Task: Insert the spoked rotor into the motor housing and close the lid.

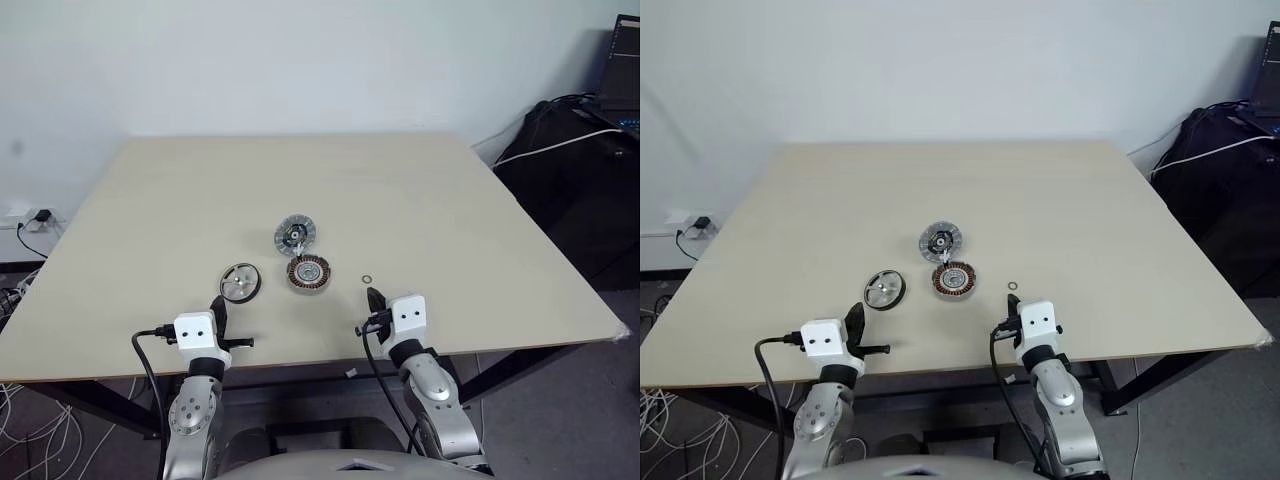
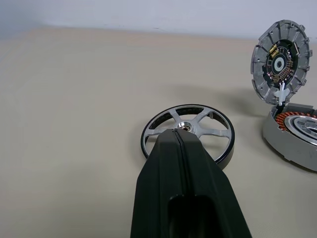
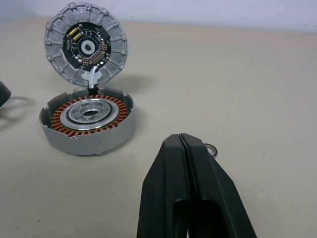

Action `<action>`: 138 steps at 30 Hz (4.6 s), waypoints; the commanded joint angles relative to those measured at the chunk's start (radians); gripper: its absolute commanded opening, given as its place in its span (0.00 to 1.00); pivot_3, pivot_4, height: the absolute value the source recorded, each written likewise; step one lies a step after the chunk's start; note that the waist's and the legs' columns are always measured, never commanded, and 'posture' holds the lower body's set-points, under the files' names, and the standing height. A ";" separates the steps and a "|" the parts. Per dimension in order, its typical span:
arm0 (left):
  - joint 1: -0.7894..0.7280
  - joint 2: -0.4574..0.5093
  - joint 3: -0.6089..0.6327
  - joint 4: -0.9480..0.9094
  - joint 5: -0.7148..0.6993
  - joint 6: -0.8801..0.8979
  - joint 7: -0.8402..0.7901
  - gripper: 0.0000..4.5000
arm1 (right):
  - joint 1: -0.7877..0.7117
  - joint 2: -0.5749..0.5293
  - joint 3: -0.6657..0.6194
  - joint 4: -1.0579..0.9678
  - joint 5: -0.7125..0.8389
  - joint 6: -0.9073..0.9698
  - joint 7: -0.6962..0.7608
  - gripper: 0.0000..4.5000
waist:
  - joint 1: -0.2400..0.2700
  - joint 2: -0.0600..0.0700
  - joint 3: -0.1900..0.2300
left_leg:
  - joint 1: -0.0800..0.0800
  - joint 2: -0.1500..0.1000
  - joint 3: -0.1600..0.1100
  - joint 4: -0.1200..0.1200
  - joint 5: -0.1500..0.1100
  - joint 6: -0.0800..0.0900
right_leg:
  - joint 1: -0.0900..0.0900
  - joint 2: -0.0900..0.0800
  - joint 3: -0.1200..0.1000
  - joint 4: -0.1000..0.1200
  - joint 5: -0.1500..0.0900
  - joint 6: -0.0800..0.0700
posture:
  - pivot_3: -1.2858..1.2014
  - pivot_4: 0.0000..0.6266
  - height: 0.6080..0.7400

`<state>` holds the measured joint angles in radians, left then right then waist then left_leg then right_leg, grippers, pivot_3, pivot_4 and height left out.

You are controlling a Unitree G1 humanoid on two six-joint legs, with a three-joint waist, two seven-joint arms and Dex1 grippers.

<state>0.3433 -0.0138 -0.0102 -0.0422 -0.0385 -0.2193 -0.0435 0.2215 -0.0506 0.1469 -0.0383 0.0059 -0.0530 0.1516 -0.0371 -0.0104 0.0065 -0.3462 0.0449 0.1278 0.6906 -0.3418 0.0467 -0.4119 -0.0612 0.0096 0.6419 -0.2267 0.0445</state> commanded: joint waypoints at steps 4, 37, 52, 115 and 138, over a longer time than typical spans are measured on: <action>-0.013 0.001 -0.003 -0.026 0.007 -0.010 0.001 0.00 | -0.029 0.006 -0.018 -0.015 0.001 0.039 -0.020 0.01 | 0.000 0.000 0.000 | 0.000 0.000 0.000 0.000 0.001 -0.002 | 0.000 0.000 0.000 0.000 0.000 0.000 | 0.52 0.00 1.00; -0.027 0.007 0.000 0.008 0.004 -0.015 0.000 0.00 | -0.266 0.024 -0.063 -0.036 0.041 0.435 -0.048 0.88 | -0.001 0.000 0.000 | 0.000 0.000 0.000 0.000 0.002 -0.003 | 0.000 0.001 0.000 0.000 0.000 0.000 | 0.52 0.00 1.00; -0.025 0.007 -0.001 0.014 0.007 -0.025 0.002 0.00 | -0.450 0.038 -0.090 0.220 0.000 0.466 -0.127 1.00 | -0.003 0.001 0.000 | -0.001 -0.001 0.000 0.000 0.002 -0.004 | 0.000 0.001 0.000 0.000 0.000 0.000 | 0.52 0.00 1.00; -0.008 0.010 -0.011 -0.008 0.011 -0.009 -0.003 0.00 | -0.555 0.078 -0.150 0.486 0.022 0.374 -0.128 0.36 | -0.030 0.002 0.000 | -0.001 0.000 0.000 0.000 0.002 -0.004 | -0.001 0.001 0.000 0.000 0.001 0.001 | 0.52 0.00 1.00; -0.015 0.009 -0.014 -0.002 0.009 -0.004 -0.002 0.00 | -0.482 0.086 0.038 0.182 -0.002 0.406 0.016 0.15 | -0.027 0.002 0.001 | -0.002 0.000 -0.001 0.000 0.002 -0.003 | -0.002 0.001 0.000 0.000 0.001 0.001 | 0.52 0.00 1.00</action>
<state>0.3410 -0.0051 -0.0162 -0.0109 -0.0388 -0.2194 -0.0451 -0.2518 0.0312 0.1721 0.1970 0.0030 0.3463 0.1533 -0.0637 -0.0083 0.0073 -0.3482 0.0452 0.1273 0.6904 -0.3397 0.0430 -0.4137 -0.0607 0.0097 0.6417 -0.2258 0.0456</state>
